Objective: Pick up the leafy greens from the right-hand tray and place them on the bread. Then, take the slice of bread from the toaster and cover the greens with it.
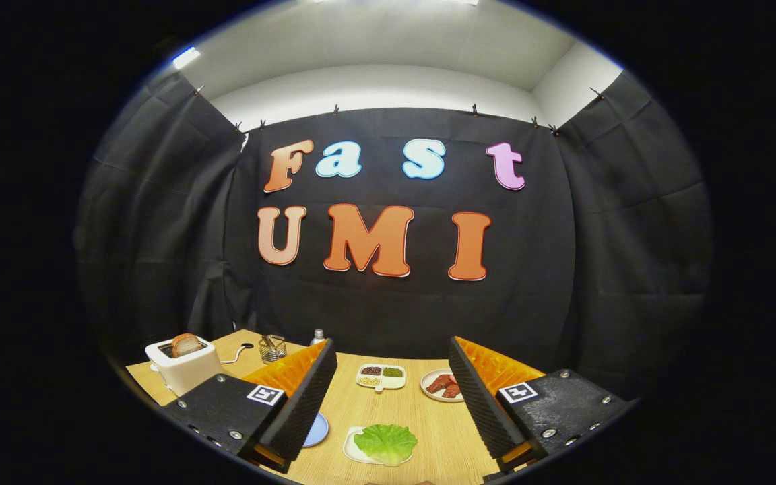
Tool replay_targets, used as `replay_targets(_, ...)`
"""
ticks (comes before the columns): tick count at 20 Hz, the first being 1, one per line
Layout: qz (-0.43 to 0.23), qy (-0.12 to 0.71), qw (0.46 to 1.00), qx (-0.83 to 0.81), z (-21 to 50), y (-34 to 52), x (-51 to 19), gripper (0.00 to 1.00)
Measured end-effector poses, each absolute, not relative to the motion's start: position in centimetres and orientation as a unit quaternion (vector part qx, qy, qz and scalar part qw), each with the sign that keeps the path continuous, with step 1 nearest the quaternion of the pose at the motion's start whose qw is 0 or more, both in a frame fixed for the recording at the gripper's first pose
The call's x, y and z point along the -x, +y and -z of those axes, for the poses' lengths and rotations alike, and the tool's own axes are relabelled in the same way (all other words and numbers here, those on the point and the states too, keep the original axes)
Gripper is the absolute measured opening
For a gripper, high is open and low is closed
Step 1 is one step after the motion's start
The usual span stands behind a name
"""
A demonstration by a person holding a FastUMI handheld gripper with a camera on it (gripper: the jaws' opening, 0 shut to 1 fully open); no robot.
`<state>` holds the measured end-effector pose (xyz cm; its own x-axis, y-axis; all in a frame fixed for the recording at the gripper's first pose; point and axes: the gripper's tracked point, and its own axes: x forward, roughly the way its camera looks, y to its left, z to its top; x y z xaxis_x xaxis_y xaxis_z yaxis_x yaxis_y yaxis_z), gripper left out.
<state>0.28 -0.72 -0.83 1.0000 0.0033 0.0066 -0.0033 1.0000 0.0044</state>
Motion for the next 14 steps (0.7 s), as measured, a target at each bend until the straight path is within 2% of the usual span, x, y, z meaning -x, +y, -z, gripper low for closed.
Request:
replay_targets(11,0.001,0.032,0.999,-0.001,4.0,-1.4,-1.1,1.00)
replay_targets(14,-0.007,0.068,0.998,0.001,6.6,-0.9,-1.8,1.00)
